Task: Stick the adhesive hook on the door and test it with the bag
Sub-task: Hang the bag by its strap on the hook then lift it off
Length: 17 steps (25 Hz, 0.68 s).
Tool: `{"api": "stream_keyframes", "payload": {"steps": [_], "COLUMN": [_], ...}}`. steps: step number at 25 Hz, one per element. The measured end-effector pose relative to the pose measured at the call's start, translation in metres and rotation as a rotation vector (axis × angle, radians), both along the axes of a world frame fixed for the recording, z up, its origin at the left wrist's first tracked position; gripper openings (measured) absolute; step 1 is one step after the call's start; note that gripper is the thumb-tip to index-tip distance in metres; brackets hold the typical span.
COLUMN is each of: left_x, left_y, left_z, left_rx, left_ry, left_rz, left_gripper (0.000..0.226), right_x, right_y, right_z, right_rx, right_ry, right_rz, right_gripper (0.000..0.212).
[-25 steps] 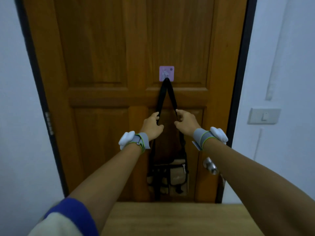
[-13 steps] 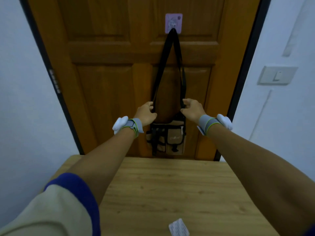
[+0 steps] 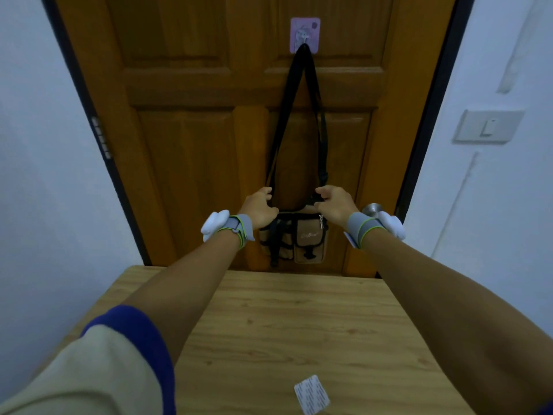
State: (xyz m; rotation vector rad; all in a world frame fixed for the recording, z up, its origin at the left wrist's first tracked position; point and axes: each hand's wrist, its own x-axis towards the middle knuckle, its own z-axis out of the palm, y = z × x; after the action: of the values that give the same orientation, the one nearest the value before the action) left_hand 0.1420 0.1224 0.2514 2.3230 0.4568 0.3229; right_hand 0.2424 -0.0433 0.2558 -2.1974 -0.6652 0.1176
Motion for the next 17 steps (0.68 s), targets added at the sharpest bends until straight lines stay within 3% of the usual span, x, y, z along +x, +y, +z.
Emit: {"api": "stream_keyframes", "payload": {"steps": [10,17], "left_x": [0.005,0.023], "left_y": [0.004,0.008], "left_z": [0.01,0.037], "left_rx": [0.091,0.1], "left_ry": [-0.024,-0.078], "left_rz": [0.033,0.052], "left_gripper": [0.062,0.061], "right_x": [0.002,0.02], "right_y": [-0.004,0.003], "right_z": [0.005,0.038], "right_rx": [0.06,0.091], "right_ry": [-0.005,-0.054], "right_rz": [-0.003,-0.035], "right_gripper": [0.031,0.042]}}
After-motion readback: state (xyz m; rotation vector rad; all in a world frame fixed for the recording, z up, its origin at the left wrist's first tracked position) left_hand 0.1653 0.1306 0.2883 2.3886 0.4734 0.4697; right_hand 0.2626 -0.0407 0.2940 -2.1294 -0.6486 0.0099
